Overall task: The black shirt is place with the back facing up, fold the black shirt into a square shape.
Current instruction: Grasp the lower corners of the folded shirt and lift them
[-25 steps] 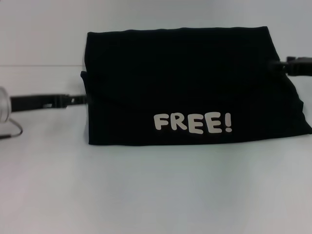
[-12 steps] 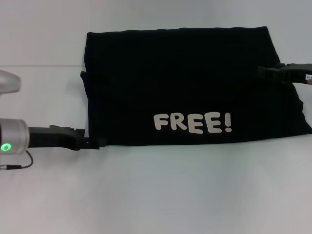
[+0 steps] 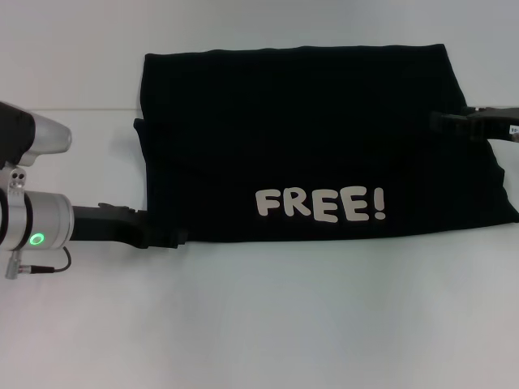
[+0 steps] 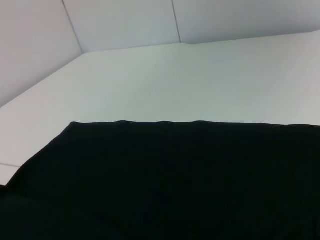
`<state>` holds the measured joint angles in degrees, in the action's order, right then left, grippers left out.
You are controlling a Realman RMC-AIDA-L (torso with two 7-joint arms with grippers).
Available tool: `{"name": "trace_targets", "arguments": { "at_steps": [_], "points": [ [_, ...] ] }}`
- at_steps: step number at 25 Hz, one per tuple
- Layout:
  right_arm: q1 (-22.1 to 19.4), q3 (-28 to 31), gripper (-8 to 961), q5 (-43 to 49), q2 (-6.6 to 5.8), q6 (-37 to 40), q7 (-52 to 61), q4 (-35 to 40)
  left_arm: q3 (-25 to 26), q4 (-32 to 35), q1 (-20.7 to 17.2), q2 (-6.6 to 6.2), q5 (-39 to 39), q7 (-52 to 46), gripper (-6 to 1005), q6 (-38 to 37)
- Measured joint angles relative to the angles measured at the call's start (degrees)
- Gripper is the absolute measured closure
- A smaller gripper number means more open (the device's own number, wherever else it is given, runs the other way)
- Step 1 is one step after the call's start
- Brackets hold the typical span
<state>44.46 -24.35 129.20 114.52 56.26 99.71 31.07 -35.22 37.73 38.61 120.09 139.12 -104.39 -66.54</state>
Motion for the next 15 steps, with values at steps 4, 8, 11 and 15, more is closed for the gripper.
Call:
{"name": "trace_targets", "arguments": {
  "at_steps": [4,8,11,15],
  "points": [
    [-0.05,0.0,278,0.0,0.0,-0.12,0.01,-0.04,-0.2,-0.07,0.08,0.05,0.18,-0.15,122,0.11],
    [-0.07,0.0,278,0.0,0.0,-0.19,0.03,0.06,-0.22,-0.1,0.05,0.06,0.24,-0.19,124,0.11],
    [-0.09,0.0,278,0.0,0.0,-0.2,0.04,0.06,-0.28,-0.12,-0.02,0.06,0.27,-0.21,126,-0.22],
    [-0.18,0.0,278,0.0,0.0,-0.2,0.04,0.06,-0.39,-0.12,-0.07,0.06,0.27,-0.23,129,-0.76]
  ]
}}
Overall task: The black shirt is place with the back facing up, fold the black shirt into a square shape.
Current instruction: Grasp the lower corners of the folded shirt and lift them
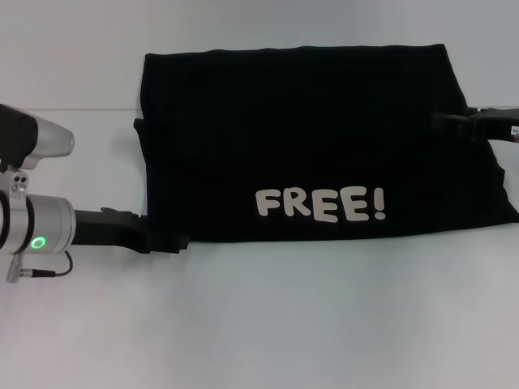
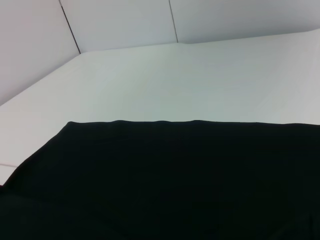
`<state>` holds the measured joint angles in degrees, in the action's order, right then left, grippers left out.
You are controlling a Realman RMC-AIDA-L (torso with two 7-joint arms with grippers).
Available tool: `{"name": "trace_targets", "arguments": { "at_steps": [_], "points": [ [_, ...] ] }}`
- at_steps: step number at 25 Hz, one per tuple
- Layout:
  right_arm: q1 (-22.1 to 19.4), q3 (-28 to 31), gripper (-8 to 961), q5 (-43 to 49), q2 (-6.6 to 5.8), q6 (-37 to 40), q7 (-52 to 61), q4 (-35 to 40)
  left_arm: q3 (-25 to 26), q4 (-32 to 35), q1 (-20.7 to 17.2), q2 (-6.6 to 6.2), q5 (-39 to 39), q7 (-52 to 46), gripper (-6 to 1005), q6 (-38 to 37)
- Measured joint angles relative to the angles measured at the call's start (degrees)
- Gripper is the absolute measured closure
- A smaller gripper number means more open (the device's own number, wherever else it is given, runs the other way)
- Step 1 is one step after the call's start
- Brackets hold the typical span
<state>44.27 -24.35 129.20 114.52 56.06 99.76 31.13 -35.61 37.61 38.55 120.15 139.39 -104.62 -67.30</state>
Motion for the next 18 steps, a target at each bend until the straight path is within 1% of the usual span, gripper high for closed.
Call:
{"name": "trace_targets", "arguments": {
  "at_steps": [3,9,18],
  "points": [
    [-0.08,0.0,277,0.0,0.0,0.0,0.0,0.0,-0.35,-0.02,0.1,-0.03,0.04,-0.03,131,0.14],
    [-0.45,0.0,277,0.0,0.0,0.08,-0.01,-0.02,-0.09,0.01,0.3,-0.4,0.17,-0.71,323,-0.07],
    [-1.64,-0.08,277,0.09,-0.17,1.73,-0.03,-0.02,-0.4,-0.1,0.39,-0.52,0.17,-1.64,530,0.38]
  ]
}}
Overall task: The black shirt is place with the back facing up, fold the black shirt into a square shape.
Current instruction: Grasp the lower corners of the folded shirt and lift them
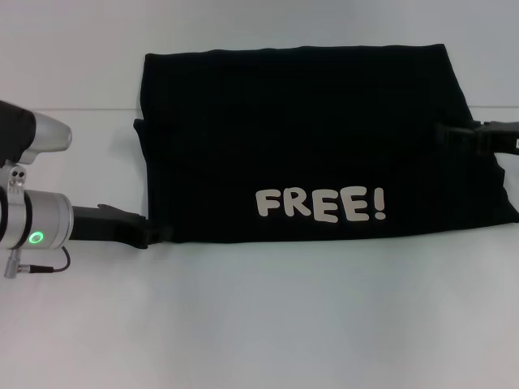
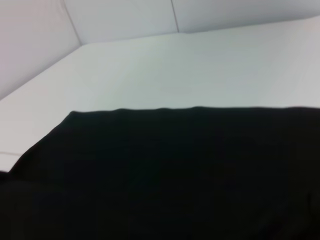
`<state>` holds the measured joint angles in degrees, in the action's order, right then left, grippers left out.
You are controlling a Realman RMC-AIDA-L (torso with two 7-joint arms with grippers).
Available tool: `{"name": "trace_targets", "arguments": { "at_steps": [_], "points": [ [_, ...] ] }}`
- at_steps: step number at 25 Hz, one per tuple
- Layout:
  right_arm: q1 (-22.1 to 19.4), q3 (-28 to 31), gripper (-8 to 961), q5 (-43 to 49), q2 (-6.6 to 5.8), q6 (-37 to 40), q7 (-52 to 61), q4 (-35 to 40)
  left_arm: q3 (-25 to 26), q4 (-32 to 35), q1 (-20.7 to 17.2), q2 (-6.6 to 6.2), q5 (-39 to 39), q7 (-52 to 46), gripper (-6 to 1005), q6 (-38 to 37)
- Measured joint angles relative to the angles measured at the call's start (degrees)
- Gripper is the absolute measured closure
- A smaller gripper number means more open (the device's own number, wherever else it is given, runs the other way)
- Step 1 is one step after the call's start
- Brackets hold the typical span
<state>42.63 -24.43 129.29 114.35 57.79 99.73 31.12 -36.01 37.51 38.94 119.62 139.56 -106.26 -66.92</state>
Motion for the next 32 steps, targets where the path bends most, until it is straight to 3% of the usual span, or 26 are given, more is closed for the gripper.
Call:
{"name": "trace_targets", "arguments": {
  "at_steps": [2,8,13,18,29,32],
  "points": [
    [-0.87,-0.04,277,-0.01,-0.27,1.76,0.21,0.45,0.17,0.0,-0.14,0.02,0.0,-0.01,576,0.06],
    [-4.37,-0.23,277,1.55,-0.58,7.18,4.89,6.06,0.41,0.0,-0.28,0.13,-0.03,-0.01,843,0.28],
    [-5.85,-0.71,277,8.19,-1.55,8.69,9.28,8.09,0.17,0.0,-0.21,0.28,-0.09,-0.01,998,0.15],
    [-6.06,-0.74,277,13.93,-2.21,9.23,11.28,8.1,0.19,0.0,-0.18,0.14,-0.16,-0.69,998,-0.48],
    [-6.18,-1.48,277,15.42,-2.31,8.36,11.42,6.47,0.05,0.09,0.09,-0.03,-0.1,-1.43,997,-0.57],
    [-5.83,-1.58,360,16.64,-2.33,7.1,11.87,5.24,0.07,0.08,0.16,-0.02,-0.07,-1.46,997,-0.39]
  ]
}}
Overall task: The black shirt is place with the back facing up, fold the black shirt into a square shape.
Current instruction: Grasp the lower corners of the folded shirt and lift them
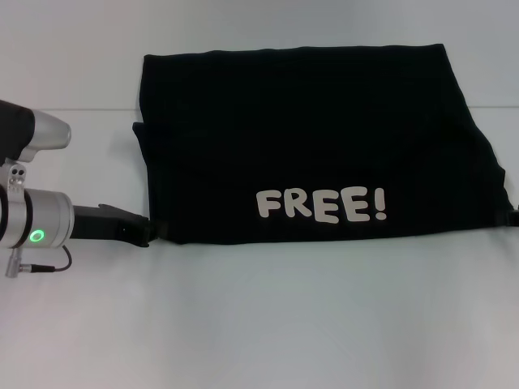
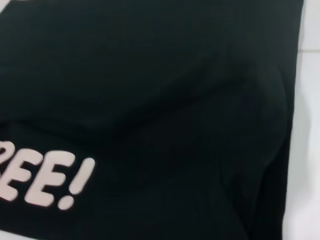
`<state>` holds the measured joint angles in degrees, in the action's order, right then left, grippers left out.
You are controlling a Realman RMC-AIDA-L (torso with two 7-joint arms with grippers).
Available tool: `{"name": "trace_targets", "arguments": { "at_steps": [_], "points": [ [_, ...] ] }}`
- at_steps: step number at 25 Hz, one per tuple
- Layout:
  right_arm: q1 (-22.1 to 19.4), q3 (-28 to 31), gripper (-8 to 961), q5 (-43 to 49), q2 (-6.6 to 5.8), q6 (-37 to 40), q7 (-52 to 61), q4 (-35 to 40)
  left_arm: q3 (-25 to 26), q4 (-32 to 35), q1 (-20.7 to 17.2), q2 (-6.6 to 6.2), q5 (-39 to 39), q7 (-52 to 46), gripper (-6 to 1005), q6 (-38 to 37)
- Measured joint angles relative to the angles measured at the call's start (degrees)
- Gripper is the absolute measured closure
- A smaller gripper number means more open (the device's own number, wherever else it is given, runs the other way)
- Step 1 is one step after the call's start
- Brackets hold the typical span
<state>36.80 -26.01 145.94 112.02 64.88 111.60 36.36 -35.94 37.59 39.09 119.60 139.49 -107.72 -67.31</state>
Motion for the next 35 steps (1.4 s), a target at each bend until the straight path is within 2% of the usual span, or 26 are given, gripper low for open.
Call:
{"name": "trace_targets", "arguments": {
  "at_steps": [11,16,19,22,30,35],
  "points": [
    [-0.08,0.56,657,1.4,0.74,-0.44,0.77,0.43,0.14,-0.04,0.03,-0.07,0.06,-0.04,997,0.07],
    [-1.24,0.69,885,-0.94,0.41,1.69,-0.64,0.82,0.32,0.09,-0.22,-0.07,0.08,-0.06,998,-0.25],
    [-2.45,0.76,920,-2.98,0.06,3.61,-1.37,1.46,0.39,0.99,-0.73,-0.32,0.11,-0.4,998,-1.77],
    [-4.27,0.82,955,-4.6,0.25,5.87,-1.72,3.82,0.52,3.16,-2.05,-0.69,0.1,-1.46,998,-4.18],
    [-10.26,0.87,952,-9.68,1.27,12.77,-2.79,9.06,2.71,6.01,-4.54,-1.05,0.18,-1.77,998,-8.26],
    [-12.38,1.59,949,-12.92,1.61,14.33,-3.96,10.19,3.51,6.7,-5.2,-1.27,0.21,-1.76,998,-9.45]
  ]
}}
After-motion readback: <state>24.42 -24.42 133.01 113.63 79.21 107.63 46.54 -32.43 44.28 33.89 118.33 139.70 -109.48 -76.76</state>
